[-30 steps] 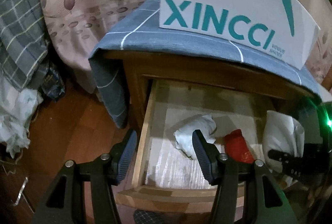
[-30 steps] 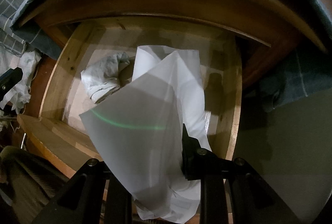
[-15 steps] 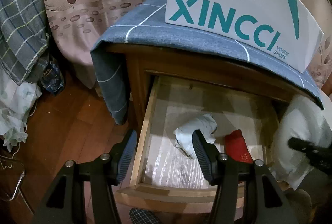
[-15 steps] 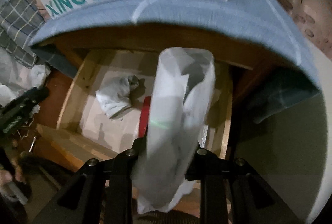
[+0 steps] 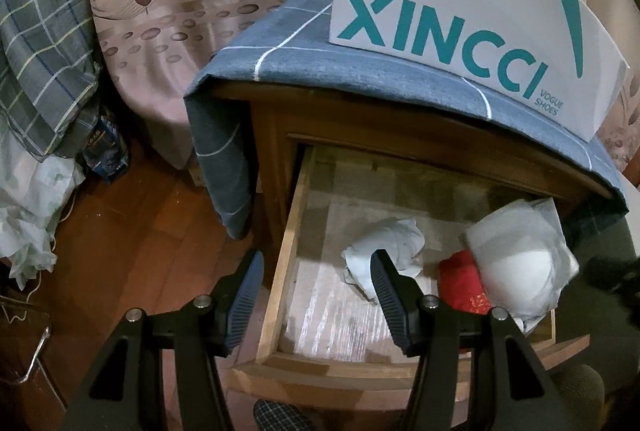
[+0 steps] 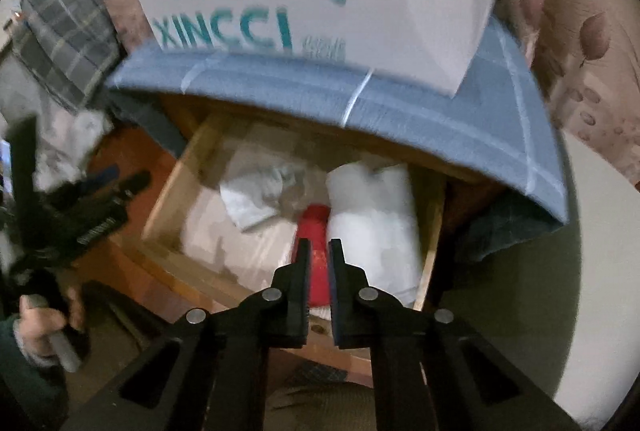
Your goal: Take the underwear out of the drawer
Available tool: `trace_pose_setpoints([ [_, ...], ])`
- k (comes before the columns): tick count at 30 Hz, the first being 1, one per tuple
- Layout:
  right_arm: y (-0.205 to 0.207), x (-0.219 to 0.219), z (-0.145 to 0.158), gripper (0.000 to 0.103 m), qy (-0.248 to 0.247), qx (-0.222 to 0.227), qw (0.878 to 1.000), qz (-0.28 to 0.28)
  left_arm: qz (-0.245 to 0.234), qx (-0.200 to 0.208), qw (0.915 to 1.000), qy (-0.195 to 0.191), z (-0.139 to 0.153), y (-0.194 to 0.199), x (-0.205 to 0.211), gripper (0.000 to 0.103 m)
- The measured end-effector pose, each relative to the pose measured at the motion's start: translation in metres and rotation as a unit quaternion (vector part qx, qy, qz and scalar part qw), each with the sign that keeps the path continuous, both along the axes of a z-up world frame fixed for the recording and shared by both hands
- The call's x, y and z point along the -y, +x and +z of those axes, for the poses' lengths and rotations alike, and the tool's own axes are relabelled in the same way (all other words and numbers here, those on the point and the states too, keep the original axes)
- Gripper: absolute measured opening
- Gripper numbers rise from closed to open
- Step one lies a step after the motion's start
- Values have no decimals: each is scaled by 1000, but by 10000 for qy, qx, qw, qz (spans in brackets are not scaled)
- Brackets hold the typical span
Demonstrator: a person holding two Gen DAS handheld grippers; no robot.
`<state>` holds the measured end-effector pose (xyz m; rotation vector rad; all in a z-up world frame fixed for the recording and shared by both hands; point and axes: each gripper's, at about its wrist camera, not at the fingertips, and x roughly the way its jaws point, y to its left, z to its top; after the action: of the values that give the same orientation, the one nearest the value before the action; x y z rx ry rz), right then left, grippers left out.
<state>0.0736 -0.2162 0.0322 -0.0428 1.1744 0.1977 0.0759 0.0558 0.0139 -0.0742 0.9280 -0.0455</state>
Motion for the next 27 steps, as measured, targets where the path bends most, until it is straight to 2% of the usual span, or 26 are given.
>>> trace_pose_setpoints([
  [2,11,-4,-19,32,-62,-296,9995,-64,6,-7,10000,-37,0,0,-2,57],
  [3,20,-7,-31,57,-351,-352,9988,-24,28,-16,10000,-56,0,0,-3,57],
  [4,23,-9,-36,63,-624,-271,9977,-2,42,-27,10000,-72,0,0,-5,57],
  [6,33,-7,-48,63,-1114,-246,9934,151,36,-30,9999,-142,0,0,-7,57],
  [11,44,12,-61,65,-1200,-413,9916,256,30,-57,9994,-333,0,3,-12,57],
  [21,55,11,-113,65,-1904,-687,9739,1031,38,-105,9990,-433,-4,7,-15,57],
  [24,52,5,-117,82,-2192,-342,9655,1365,52,-117,9988,-473,-4,7,-15,57],
  [27,46,-1,-134,81,-2421,-492,9537,1715,46,-131,9988,-474,-5,8,-15,57],
])
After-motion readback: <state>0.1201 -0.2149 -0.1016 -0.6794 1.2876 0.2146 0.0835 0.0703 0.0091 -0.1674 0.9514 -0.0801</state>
